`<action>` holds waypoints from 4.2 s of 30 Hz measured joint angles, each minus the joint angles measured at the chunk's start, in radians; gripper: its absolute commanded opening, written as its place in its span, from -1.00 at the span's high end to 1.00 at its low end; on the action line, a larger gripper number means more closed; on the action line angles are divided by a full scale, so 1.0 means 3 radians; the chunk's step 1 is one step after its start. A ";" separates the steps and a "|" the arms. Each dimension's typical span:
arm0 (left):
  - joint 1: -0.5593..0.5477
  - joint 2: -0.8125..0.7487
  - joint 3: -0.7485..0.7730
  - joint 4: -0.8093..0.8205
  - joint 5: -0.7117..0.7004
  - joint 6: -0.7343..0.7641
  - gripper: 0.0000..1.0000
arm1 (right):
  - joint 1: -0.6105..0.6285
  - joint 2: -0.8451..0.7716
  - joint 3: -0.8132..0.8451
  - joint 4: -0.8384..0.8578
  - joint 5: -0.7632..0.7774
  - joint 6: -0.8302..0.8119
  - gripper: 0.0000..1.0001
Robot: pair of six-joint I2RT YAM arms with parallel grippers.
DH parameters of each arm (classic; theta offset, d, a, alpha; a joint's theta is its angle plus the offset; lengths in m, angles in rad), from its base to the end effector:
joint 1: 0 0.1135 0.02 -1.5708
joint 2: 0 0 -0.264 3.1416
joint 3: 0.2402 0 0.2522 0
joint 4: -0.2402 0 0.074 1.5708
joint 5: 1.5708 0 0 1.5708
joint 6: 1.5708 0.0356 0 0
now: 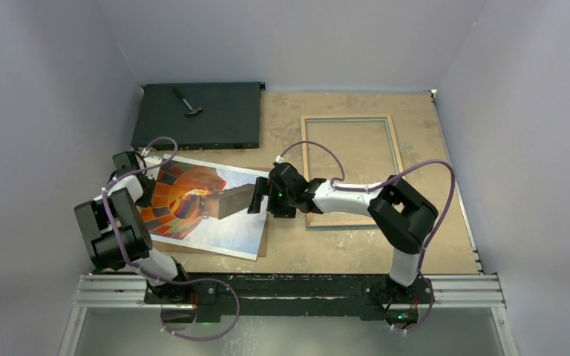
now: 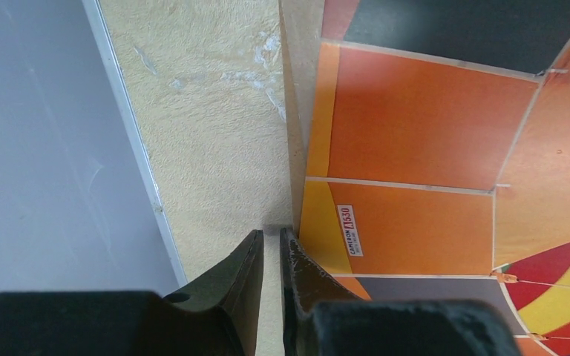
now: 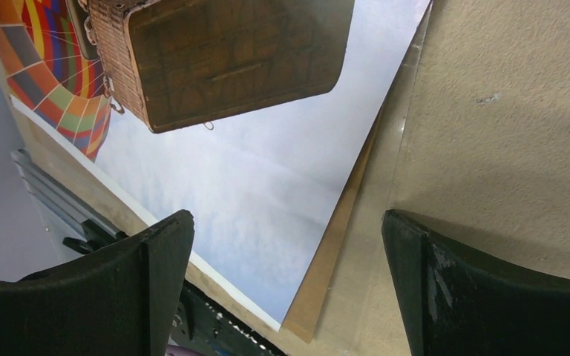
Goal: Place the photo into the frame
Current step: Pick up the photo frame item at the center of the board.
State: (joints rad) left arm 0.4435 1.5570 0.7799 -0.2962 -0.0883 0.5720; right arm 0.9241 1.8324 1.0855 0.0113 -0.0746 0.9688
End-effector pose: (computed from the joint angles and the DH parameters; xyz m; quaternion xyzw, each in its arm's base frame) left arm 0.2564 0.1253 0.1523 0.0513 0.9670 0.1570 0.1941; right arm 0.2329 0.3128 0.1726 0.0053 0.9135 0.3488 0.2093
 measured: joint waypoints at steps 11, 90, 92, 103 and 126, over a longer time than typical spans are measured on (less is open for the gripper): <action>-0.0022 -0.0038 -0.0107 0.0160 -0.0003 0.0057 0.90 | -0.0188 -0.0210 -0.0435 0.0558 -0.0392 0.0237 -0.95; 0.0198 0.0440 0.0085 0.0802 0.0370 0.0257 1.00 | -0.0270 0.0392 -0.0922 0.3625 -0.1223 0.1569 -0.79; 0.0198 0.0441 0.0086 0.0801 0.0370 0.0256 1.00 | -0.0270 0.0430 -0.0922 0.3684 -0.1273 0.1597 -0.74; 0.0211 0.0498 0.0366 0.0465 0.0392 0.0141 1.00 | -0.0267 0.0160 -0.0890 0.3354 -0.1373 0.1348 0.35; 0.0223 0.0577 0.0571 0.0158 0.0431 0.0048 1.00 | -0.0703 -0.0376 -0.0886 0.2225 -0.1373 0.0806 1.00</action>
State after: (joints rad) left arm 0.5102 1.7302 0.9512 -0.2489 0.0410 0.5865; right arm 0.7132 1.7195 0.8196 0.6788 -0.4866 1.2106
